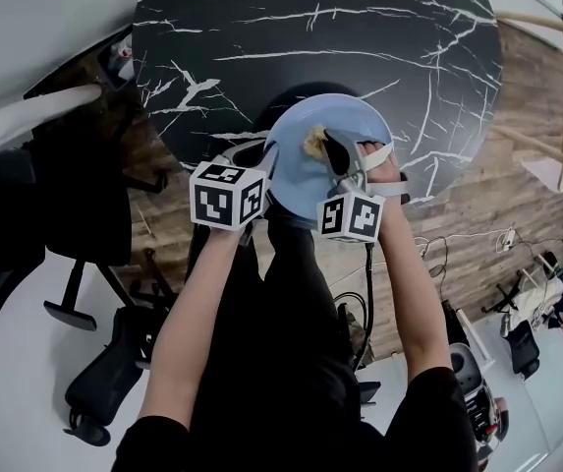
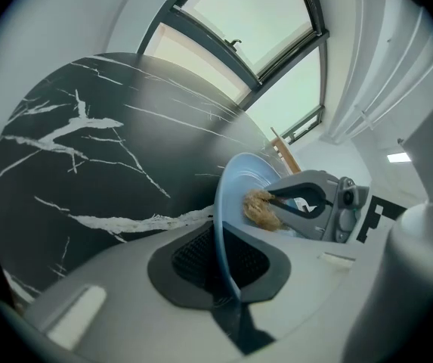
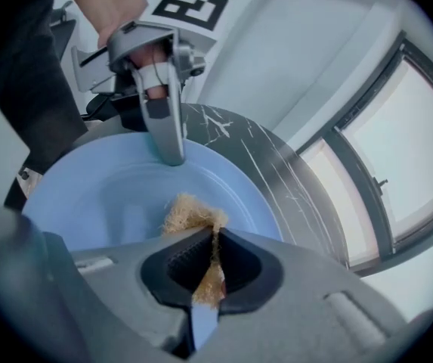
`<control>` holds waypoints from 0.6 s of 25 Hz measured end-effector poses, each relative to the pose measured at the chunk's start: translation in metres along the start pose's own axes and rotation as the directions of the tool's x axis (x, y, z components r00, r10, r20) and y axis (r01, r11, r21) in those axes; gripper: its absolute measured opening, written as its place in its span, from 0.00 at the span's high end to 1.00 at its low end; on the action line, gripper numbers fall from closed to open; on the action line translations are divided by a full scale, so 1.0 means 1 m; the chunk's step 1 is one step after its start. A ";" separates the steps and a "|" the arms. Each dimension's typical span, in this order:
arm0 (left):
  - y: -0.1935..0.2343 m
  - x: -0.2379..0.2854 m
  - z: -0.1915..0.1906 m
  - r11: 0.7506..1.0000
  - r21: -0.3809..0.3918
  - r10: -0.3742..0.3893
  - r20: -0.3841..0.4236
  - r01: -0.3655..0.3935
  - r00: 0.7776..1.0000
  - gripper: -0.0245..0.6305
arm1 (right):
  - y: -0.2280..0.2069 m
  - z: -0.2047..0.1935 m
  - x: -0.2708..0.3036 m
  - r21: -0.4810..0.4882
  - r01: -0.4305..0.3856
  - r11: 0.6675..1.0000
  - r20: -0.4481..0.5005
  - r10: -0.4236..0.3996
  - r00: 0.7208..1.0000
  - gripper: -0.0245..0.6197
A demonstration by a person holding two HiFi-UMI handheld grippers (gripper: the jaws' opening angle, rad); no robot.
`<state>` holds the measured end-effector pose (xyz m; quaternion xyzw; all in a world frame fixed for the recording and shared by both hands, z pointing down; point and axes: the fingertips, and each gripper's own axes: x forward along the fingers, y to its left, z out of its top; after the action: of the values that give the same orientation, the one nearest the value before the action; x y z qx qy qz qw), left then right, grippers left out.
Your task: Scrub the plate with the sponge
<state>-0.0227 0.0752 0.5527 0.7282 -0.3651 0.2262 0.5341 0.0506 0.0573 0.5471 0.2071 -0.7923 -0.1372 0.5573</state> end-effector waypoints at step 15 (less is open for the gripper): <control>0.002 0.000 0.001 0.998 -0.066 0.007 0.046 -0.004 0.999 0.94 | -0.049 -0.053 0.005 0.073 0.199 0.977 -0.198 -0.182 0.963 0.93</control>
<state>-0.0246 0.0740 0.5536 0.7142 -0.3868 0.1987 0.5485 0.1070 0.0130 0.5476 0.3200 -0.7172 -0.1331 0.6046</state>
